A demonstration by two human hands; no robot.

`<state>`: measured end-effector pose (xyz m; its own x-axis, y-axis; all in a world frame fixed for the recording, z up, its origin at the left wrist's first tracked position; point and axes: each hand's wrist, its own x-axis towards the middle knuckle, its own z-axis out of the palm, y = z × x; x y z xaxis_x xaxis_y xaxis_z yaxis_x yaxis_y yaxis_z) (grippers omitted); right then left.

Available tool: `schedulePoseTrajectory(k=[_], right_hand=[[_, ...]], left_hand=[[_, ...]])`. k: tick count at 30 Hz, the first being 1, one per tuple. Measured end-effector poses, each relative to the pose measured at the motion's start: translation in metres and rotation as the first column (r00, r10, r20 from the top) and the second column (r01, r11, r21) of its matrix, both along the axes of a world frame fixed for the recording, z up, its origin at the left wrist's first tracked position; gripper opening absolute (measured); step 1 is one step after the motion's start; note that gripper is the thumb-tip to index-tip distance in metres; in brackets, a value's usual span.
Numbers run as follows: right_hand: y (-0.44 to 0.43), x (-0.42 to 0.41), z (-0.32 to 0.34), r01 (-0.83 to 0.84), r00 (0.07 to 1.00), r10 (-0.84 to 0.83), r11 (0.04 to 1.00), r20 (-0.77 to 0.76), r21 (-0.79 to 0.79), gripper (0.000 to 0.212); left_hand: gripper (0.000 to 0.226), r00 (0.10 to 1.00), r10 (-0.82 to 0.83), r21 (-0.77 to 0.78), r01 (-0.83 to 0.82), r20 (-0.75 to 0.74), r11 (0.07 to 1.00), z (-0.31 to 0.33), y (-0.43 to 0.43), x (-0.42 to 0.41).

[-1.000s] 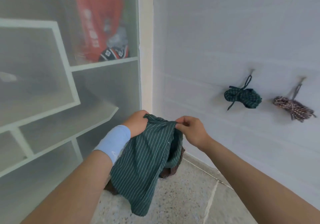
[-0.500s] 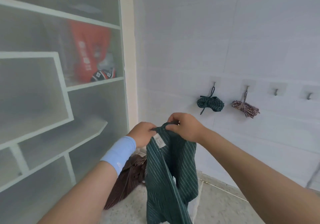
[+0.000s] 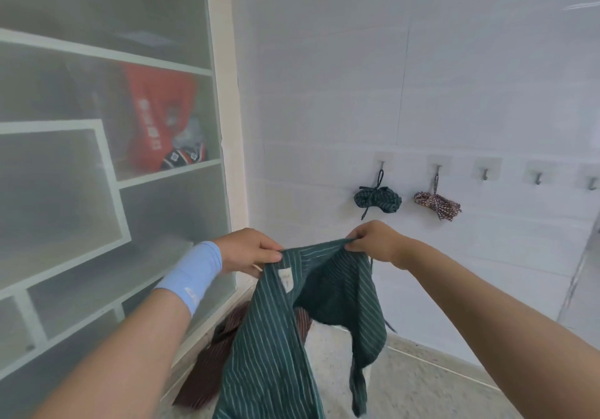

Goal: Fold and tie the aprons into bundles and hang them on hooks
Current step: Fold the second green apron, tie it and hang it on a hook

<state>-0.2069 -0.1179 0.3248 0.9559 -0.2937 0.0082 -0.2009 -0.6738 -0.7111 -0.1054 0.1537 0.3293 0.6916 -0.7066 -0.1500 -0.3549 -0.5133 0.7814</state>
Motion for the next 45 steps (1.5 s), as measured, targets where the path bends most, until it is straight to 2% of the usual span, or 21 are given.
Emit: schedulePoseTrajectory(k=[2,4,6,8,9,12,14,17,20,22,24,26,27,28,30,32,35,38,41,43,45], right_hand=[[0.003,0.000,0.003,0.028,1.000,-0.029,0.978,0.004,0.207,0.023],[0.008,0.001,0.004,0.016,0.998,-0.001,0.970,-0.064,0.243,0.037],[0.022,0.001,0.007,0.018,0.988,0.023,0.964,-0.150,0.266,0.043],[0.035,0.005,0.011,0.044,0.985,0.039,0.887,-0.170,0.460,0.039],[0.041,0.008,0.014,0.051,0.987,0.041,0.836,-0.155,0.546,0.036],[0.058,0.019,0.021,0.053,0.996,0.016,0.723,-0.093,0.688,0.035],[0.064,0.024,0.022,0.072,0.997,-0.045,0.650,-0.057,0.757,0.032],[0.061,0.029,0.018,0.075,0.995,-0.094,0.604,-0.023,0.794,0.022],[0.050,0.024,0.012,0.162,0.985,-0.171,0.805,-0.037,0.570,0.017],[0.036,0.019,0.006,0.202,0.979,-0.196,0.900,-0.054,0.386,0.023],[0.024,0.015,0.005,0.191,0.973,-0.188,0.981,-0.138,0.013,0.030],[0.022,0.012,0.004,0.154,0.938,-0.284,0.855,-0.198,-0.496,0.027],[0.027,0.009,0.001,0.165,0.936,-0.322,0.764,-0.146,-0.624,0.041],[0.034,0.008,-0.001,0.162,0.961,-0.269,0.751,-0.073,-0.640,0.058],[0.052,0.003,-0.002,-0.051,0.996,0.080,0.876,0.041,-0.480,0.077],[0.069,0.000,-0.006,-0.281,0.946,0.315,0.914,0.078,-0.292,0.076],[0.066,0.008,-0.009,-0.264,0.943,0.281,0.958,0.180,-0.114,0.049],[0.060,0.007,-0.009,-0.267,0.954,0.268,0.963,0.134,-0.020,0.013],[0.062,0.004,-0.008,-0.288,0.952,0.283,0.957,0.115,0.030,0.026],[0.068,0.005,-0.004,-0.235,0.969,0.221,0.963,0.113,0.129,0.042],[0.070,0.011,0.000,-0.163,0.983,0.138,0.962,0.124,0.219,0.042]], left_hand=[[0.022,1.000,0.015,0.072,-0.016,0.017,0.997,-0.001,0.007,0.008],[0.020,0.968,0.173,0.059,-0.186,0.180,0.981,-0.003,0.009,0.017],[0.017,0.815,0.347,-0.011,-0.386,0.463,0.922,-0.008,0.004,0.016],[0.019,0.599,0.450,-0.190,-0.447,0.662,0.874,-0.009,-0.008,-0.007],[0.014,0.603,0.453,-0.245,-0.398,0.656,0.884,-0.009,-0.015,-0.021],[0.041,0.952,0.198,-0.149,-0.166,0.235,0.975,-0.008,-0.040,-0.067],[0.057,0.990,0.101,-0.086,-0.092,0.096,0.992,-0.023,-0.054,-0.075],[0.054,0.940,0.310,-0.229,-0.274,0.141,0.934,-0.043,-0.058,-0.055],[0.034,0.974,0.224,-0.204,-0.214,0.030,0.955,-0.036,-0.050,-0.035],[0.026,0.987,0.065,-0.026,-0.062,0.147,0.998,-0.024,-0.043,-0.028],[0.030,0.964,-0.004,0.101,-0.024,0.265,0.995,-0.015,-0.040,-0.019],[0.039,0.945,-0.028,0.167,-0.028,0.325,0.986,-0.009,-0.041,-0.010],[0.042,0.932,-0.045,0.192,-0.027,0.361,0.981,-0.005,-0.043,-0.007],[0.044,0.916,-0.055,0.207,-0.031,0.397,0.978,-0.002,-0.047,-0.006],[0.044,0.887,-0.060,0.192,-0.033,0.458,0.981,0.008,-0.056,-0.007],[0.042,0.868,-0.096,0.190,0.003,0.486,0.982,0.019,-0.063,-0.012],[0.041,0.910,-0.192,0.277,0.090,0.367,0.957,0.031,-0.052,-0.015],[0.038,0.911,-0.175,0.425,0.000,0.374,0.905,0.030,-0.023,0.001],[0.027,0.734,0.137,0.292,-0.425,0.666,0.857,0.013,-0.001,0.014],[0.042,0.604,0.397,0.141,-0.651,0.691,0.746,-0.006,0.007,0.008],[0.065,0.819,0.424,0.358,-0.557,0.387,0.750,-0.024,0.006,-0.002]])
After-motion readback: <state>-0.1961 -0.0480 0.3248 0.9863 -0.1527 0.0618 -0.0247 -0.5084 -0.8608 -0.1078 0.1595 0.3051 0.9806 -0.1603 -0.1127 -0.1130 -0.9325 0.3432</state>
